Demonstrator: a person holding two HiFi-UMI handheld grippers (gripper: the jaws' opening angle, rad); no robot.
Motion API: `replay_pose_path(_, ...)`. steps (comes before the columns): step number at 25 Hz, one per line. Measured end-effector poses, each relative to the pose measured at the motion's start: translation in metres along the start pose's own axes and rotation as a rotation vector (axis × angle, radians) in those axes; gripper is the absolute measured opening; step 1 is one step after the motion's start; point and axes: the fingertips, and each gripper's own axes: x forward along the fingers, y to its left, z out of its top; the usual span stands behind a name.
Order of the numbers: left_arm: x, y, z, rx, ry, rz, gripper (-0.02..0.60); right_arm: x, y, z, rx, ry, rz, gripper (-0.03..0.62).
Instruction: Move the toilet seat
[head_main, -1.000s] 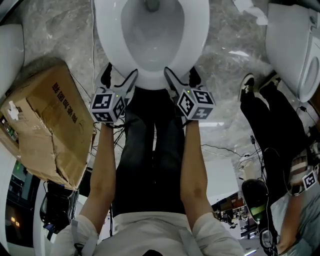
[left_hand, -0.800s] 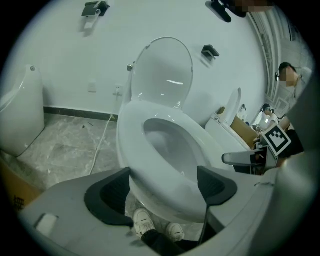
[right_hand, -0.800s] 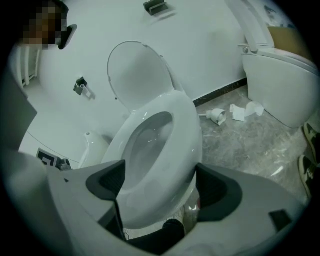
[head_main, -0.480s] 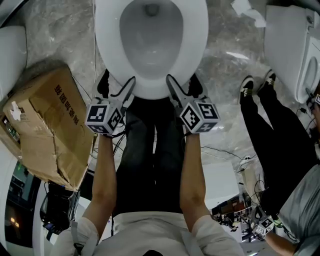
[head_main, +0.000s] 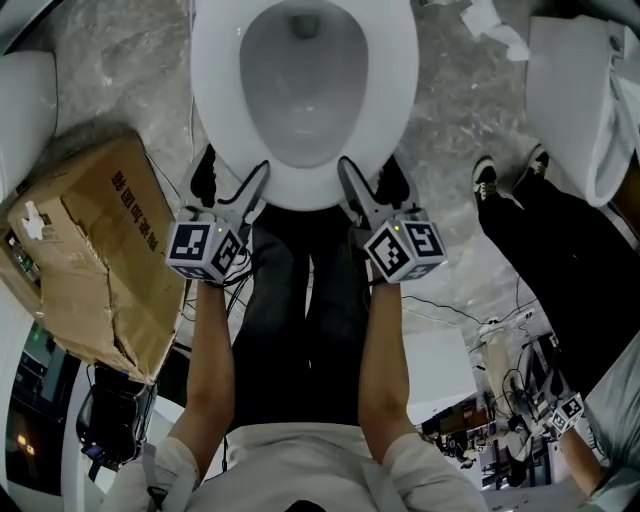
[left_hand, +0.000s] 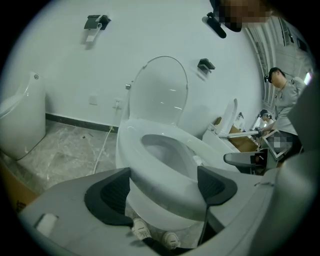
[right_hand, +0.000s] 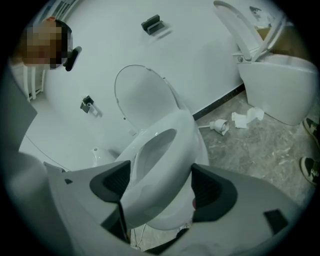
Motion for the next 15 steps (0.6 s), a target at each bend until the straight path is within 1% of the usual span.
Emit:
replay_pose_path(4, -0.007, -0.003, 0.009, -0.002, -0.022, -0.006, 0.417, -0.006, 0.007, 0.01, 0.036, -0.043, 0.018, 0.346)
replay_pose_path(7, -0.013, -0.006, 0.018, -0.011, -0.052, -0.015, 0.414, -0.011, 0.011, 0.018, 0.065, -0.069, 0.018, 0.339)
replay_pose_path(11, -0.016, -0.011, 0.027, -0.025, -0.094, -0.024, 0.411, -0.017, 0.013, 0.027, 0.081, -0.087, 0.02, 0.332)
replay_pose_path(15, -0.017, -0.014, 0.033, -0.045, -0.118, -0.027, 0.411, -0.019, 0.014, 0.035, 0.089, -0.098, 0.026, 0.325)
